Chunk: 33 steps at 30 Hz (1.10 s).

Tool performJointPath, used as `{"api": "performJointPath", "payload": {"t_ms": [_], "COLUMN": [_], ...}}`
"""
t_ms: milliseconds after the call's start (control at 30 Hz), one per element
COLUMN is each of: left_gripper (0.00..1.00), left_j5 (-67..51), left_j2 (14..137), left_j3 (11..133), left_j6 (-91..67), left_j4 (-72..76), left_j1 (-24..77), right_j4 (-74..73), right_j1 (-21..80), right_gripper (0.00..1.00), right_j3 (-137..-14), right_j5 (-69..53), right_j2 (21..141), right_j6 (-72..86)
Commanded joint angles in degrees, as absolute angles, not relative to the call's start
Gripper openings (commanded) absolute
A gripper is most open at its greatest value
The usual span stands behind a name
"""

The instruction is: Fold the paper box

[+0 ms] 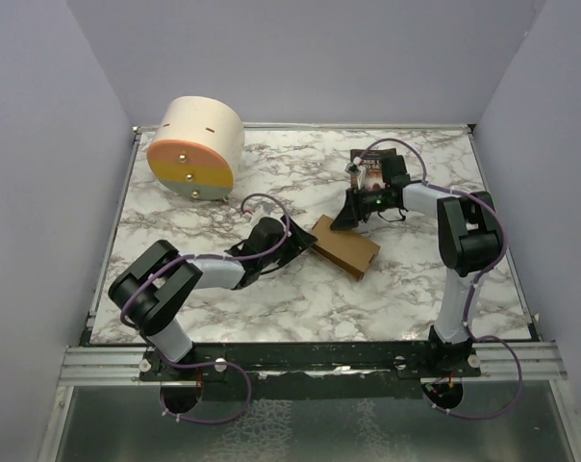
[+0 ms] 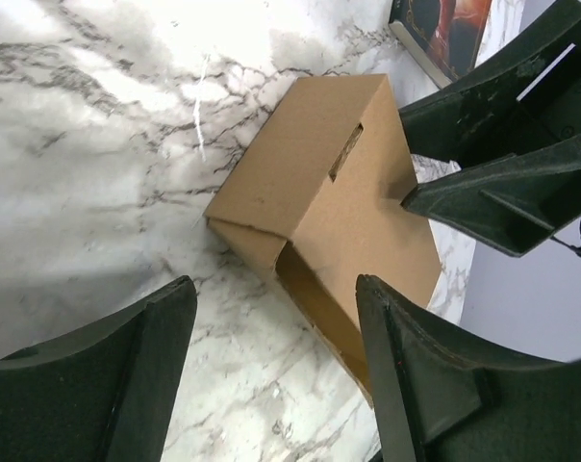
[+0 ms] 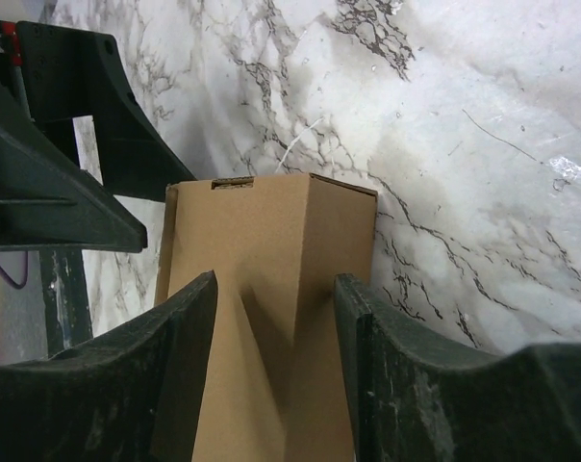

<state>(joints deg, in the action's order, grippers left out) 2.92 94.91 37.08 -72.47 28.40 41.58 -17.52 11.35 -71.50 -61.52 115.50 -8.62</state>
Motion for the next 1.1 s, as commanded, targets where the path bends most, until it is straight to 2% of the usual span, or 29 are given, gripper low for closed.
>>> {"api": "performJointPath", "payload": {"t_ms": [0,200,333,400,533,567,600,667,767,900,1067], "left_gripper": [0.73,0.89,0.97,0.95,0.8,0.73,0.7,0.69,0.69,0.69,0.72], "left_j5": [4.9,0.8,-3.3,-7.5,-15.0,-16.8,-17.6,-17.1,-11.4,-3.5,-2.1], "left_j2": [89.8,85.5,83.8,83.8,85.1,85.9,86.5,87.0,85.9,84.6,89.3], "left_j3": [33.1,27.0,22.1,20.4,20.4,20.5,20.3,18.7,16.1,11.5,10.7], "left_j6": [-69.2,-64.0,-59.4,-56.9,-50.9,-49.0,-47.2,-42.7,-33.2,-18.6,-5.9], "left_j4": [28.2,35.8,48.0,53.8,56.5,56.9,57.5,60.3,62.5,71.1,80.9], "left_j1": [41.3,41.3,40.8,40.1,39.8,40.4,41.2,43.9,49.1,56.7,62.4], "right_j4": [-18.0,-18.6,-21.1,-23.7,-31.8,-36.0,-41.2,-49.9,-54.9,-52.2,-53.8], "right_j1": [10.0,7.2,4.8,3.4,0.3,0.1,0.0,-0.3,-1.3,-1.7,-1.7], "right_gripper": [0.53,0.54,0.54,0.54,0.54,0.54,0.54,0.54,0.55,0.58,0.58], "right_j3": [-71.1,-69.7,-68.6,-68.0,-66.4,-66.4,-66.4,-65.3,-61.7,-60.1,-59.6], "right_j5": [-65.0,-67.0,-71.8,-73.9,-74.8,-74.8,-74.4,-73.2,-71.8,-68.8,-63.9], "right_j2": [111.8,107.7,104.0,101.8,97.7,97.1,96.8,96.0,93.7,92.1,93.9], "right_j6": [-8.2,-10.9,-17.8,-23.7,-38.0,-44.7,-51.9,-67.8,-83.6,-85.0,-92.5]}}
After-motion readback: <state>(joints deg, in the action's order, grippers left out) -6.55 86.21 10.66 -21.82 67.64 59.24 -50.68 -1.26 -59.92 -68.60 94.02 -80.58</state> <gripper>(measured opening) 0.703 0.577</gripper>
